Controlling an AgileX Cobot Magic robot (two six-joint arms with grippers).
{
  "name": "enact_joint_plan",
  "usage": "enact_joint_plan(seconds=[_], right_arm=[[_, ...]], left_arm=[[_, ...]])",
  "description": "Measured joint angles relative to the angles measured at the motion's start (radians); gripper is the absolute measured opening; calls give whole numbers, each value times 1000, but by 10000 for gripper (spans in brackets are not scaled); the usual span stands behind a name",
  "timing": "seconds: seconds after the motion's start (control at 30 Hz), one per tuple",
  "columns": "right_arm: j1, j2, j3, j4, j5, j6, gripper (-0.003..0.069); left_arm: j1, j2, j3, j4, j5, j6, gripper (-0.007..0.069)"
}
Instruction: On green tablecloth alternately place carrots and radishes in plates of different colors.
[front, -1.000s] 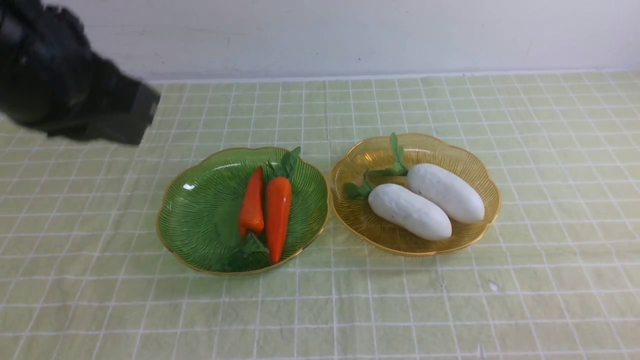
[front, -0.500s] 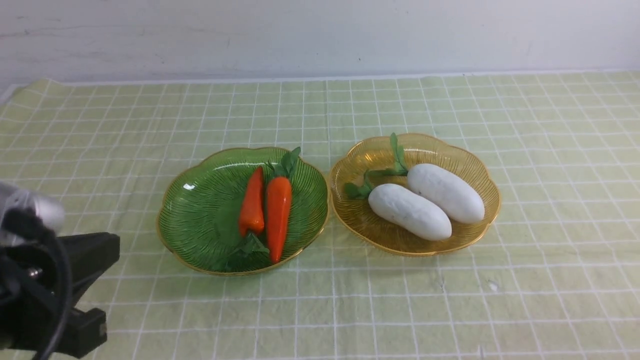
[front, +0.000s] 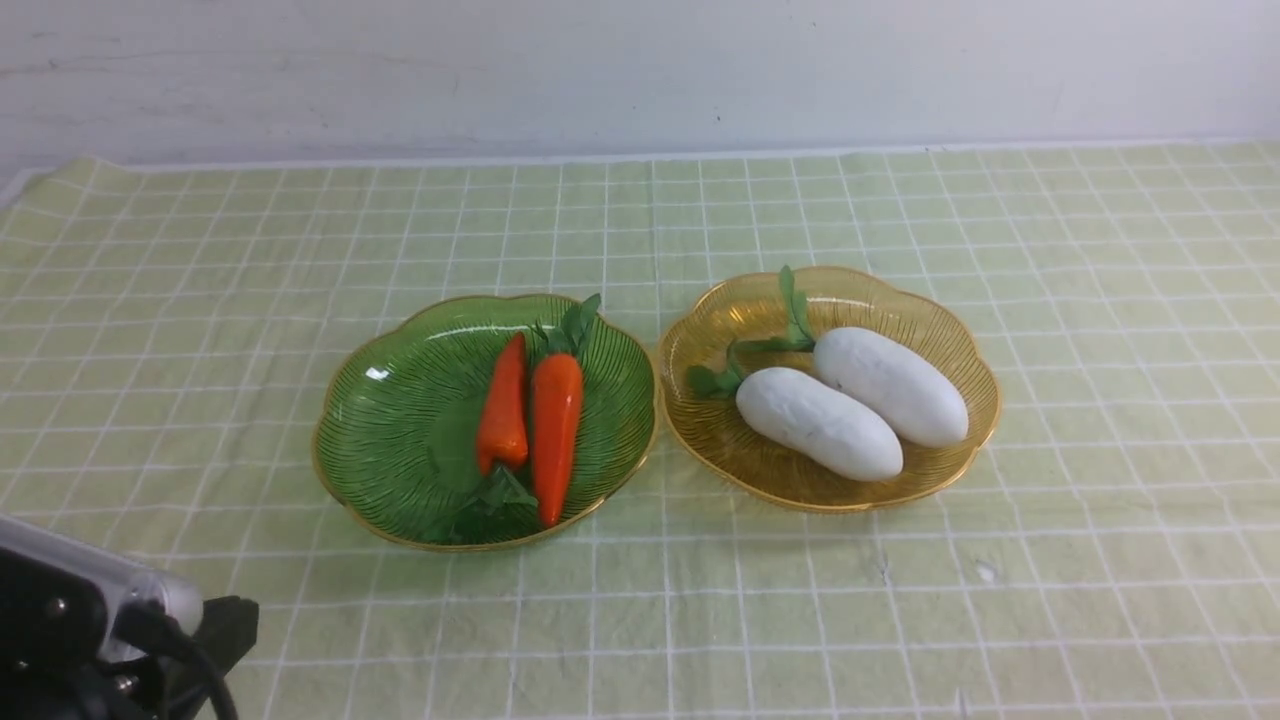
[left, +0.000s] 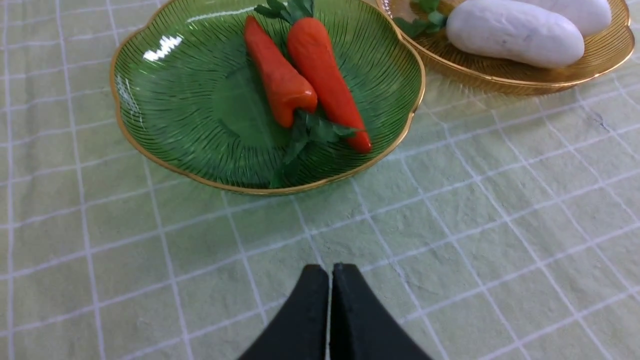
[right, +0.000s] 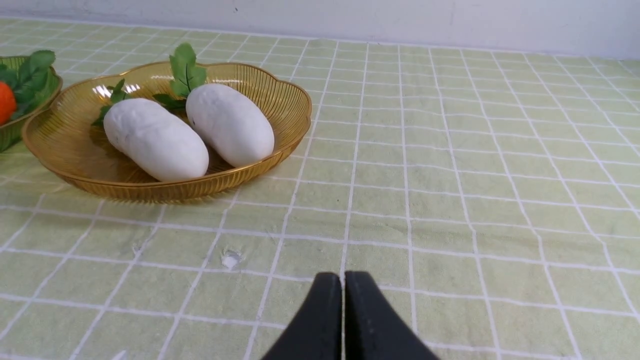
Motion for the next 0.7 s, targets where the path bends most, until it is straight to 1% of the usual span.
enact_joint_plan(seconds=[0.13, 0.27, 0.37, 0.4, 0.43, 0.47, 0.5, 0.53, 0.57, 0.6, 0.7], right_arm=[[0, 0, 0, 0, 0, 0, 3], [0, 0, 0, -1, 0, 1, 3], [0, 0, 0, -1, 0, 2, 3], [0, 0, 0, -1, 0, 3, 3], [0, 0, 0, -1, 0, 3, 3], [0, 0, 0, -1, 0, 3, 3], [0, 0, 0, -1, 0, 3, 3], [0, 0, 0, -1, 0, 3, 3], [0, 0, 0, -1, 0, 3, 3], [0, 0, 0, -1, 0, 3, 3], [0, 0, 0, -1, 0, 3, 3]], left_arm=[[0, -25, 22, 15, -15, -8, -8], [14, -138, 91, 63, -47, -8, -8], [60, -278, 176, 109, -61, -9, -8], [90, -334, 216, 129, -62, -17, -8], [95, -344, 216, 129, -62, -17, -8], [145, -419, 264, 154, -63, -37, -8], [145, -419, 269, 157, -62, -40, -8], [190, -479, 305, 177, -63, -62, -8], [195, -491, 309, 179, -64, -65, -8], [225, -526, 343, 197, -67, -88, -8], [246, -565, 380, 207, -83, -115, -8]])
